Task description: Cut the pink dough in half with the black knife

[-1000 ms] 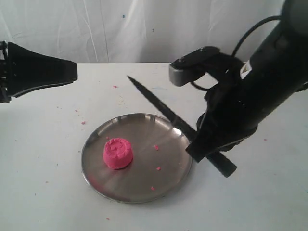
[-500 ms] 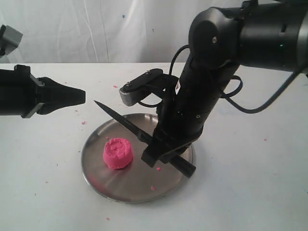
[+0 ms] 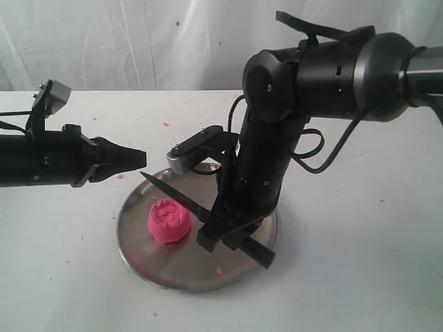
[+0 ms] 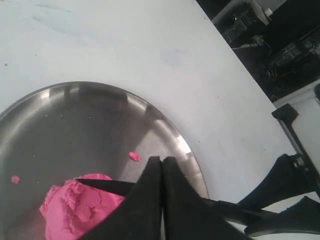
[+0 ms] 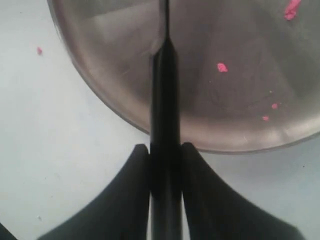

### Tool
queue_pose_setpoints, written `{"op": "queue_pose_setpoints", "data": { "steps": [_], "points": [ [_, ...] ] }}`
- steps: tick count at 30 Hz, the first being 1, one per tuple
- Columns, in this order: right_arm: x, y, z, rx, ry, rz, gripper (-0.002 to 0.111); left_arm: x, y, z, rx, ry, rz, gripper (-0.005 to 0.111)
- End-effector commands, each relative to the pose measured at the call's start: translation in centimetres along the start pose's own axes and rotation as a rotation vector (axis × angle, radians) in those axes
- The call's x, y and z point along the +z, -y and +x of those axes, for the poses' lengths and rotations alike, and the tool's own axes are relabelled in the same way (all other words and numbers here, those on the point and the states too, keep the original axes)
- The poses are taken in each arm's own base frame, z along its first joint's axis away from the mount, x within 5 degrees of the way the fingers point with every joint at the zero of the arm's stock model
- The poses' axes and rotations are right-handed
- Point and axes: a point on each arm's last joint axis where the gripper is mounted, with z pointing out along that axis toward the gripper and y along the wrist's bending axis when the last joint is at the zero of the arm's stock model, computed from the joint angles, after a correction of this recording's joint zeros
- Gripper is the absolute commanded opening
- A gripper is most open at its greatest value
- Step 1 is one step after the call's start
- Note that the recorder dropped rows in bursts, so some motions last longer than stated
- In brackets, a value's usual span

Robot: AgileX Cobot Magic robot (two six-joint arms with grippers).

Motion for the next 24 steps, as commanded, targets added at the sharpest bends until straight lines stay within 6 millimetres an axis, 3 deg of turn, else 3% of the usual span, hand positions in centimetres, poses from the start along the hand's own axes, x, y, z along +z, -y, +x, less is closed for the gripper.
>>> {"op": "queue_pose_setpoints", "data": {
  "steps": [1,13,24],
  "points": [
    [0.7,0.1,-0.3,-0.003,-0.001,0.002,0.0,1.0,-0.2,-0.2,0.003,0.012,0.073,0.0],
    [1.1,0.2,-0.9,-0.003,0.026,0.009,0.0,3.2,-1.6,0.8,-0.038,-0.051,0.08,0.0],
    [1.5,0.3,-1.2,0.007,0.057,0.008,0.0,4.0,-2.9,1.8,-0.067,-0.086,0.039,0.0]
  ]
}}
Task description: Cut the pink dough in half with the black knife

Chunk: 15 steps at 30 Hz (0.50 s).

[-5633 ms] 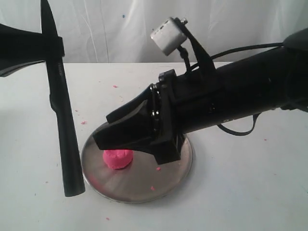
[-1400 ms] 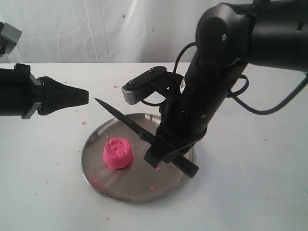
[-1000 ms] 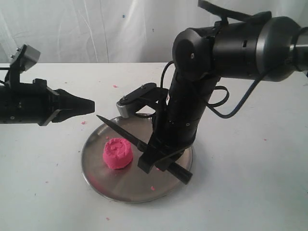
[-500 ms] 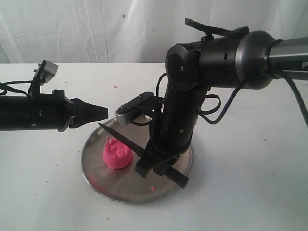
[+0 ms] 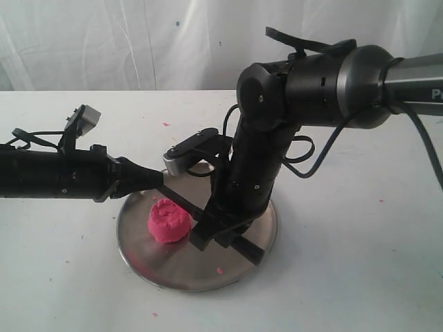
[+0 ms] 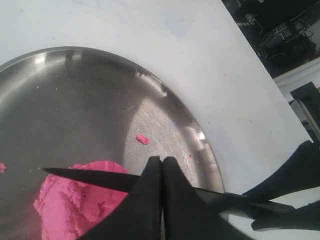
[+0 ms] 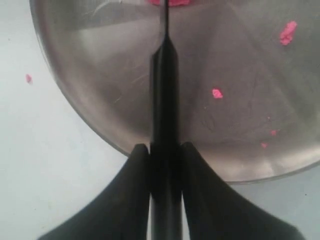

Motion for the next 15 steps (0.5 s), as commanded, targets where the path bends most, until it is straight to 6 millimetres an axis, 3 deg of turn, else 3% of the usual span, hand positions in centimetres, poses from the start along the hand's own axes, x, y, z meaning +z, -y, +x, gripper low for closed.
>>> {"op": "queue_pose_setpoints", "data": {
  "steps": [1,15],
  "points": [
    [0.1,-0.1,-0.4,-0.004,0.017,0.0,0.0,0.4,-0.4,0.2,-0.02,0.003,-0.003,0.0],
    [1.4,0.3,-0.8,0.005,0.028,0.005,0.0,0.6,-0.4,-0.4,-0.004,0.014,-0.001,0.0]
  ]
}}
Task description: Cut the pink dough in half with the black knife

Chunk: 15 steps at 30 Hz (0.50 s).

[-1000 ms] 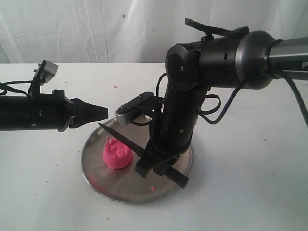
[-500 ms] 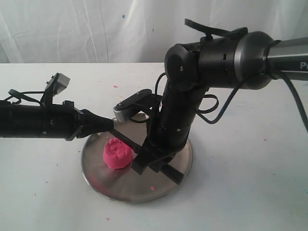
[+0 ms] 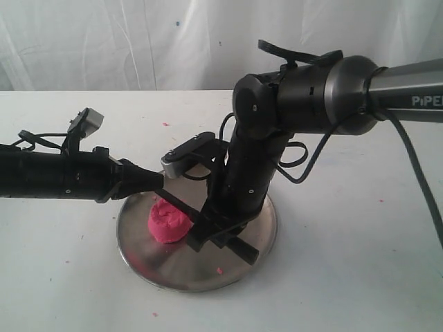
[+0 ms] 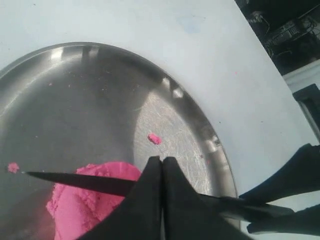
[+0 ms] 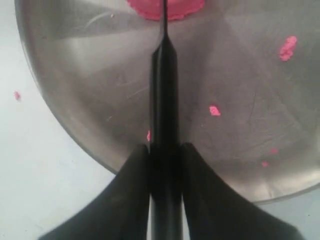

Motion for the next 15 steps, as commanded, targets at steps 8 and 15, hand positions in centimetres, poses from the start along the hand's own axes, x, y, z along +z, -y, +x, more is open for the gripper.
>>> {"op": "queue_pose_setpoints", "data": {
  "steps": [8,15],
  "points": [
    [0.94,0.13,-0.32,0.003,-0.001,-0.004,0.0,0.03,0.03,-0.33,-0.001,0.019,-0.014,0.0],
    [0.94,0.16,-0.39,0.003,0.007,-0.001,0.0,0.02,-0.36,-0.28,0.014,0.013,-0.057,0.0]
  ]
}}
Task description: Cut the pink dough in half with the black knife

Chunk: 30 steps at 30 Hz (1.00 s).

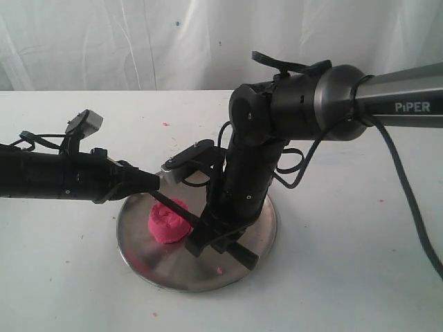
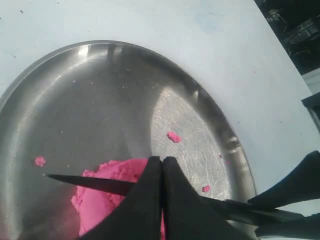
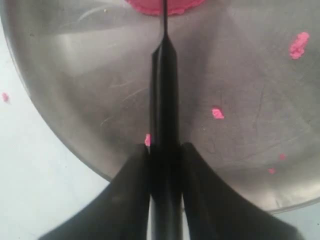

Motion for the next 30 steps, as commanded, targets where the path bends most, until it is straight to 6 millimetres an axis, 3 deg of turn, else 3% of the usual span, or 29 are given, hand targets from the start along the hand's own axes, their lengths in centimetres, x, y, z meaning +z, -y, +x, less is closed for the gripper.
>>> {"op": "queue_pose_setpoints", "data": {
  "steps": [1,11,20,30],
  "points": [
    [-0.3,-0.1,-0.4,-0.004,0.028,0.004,0.0,0.0,0.1,-0.3,0.016,0.018,-0.007,0.0],
    [-0.3,0.0,-0.4,-0.004,0.032,0.006,0.0,0.9,-1.1,0.5,0.011,-0.016,-0.03,0.0],
    [-0.3,-0.1,-0.3,-0.021,0.017,0.0,0.0,1.6,-1.2,-0.6,0.019,0.007,0.017,0.0],
    [-0.3,-0.1,-0.3,-0.027,0.02,-0.001,0.0,1.7,-1.6,-0.5,0.012,0.0,-0.013,0.0]
  ]
}}
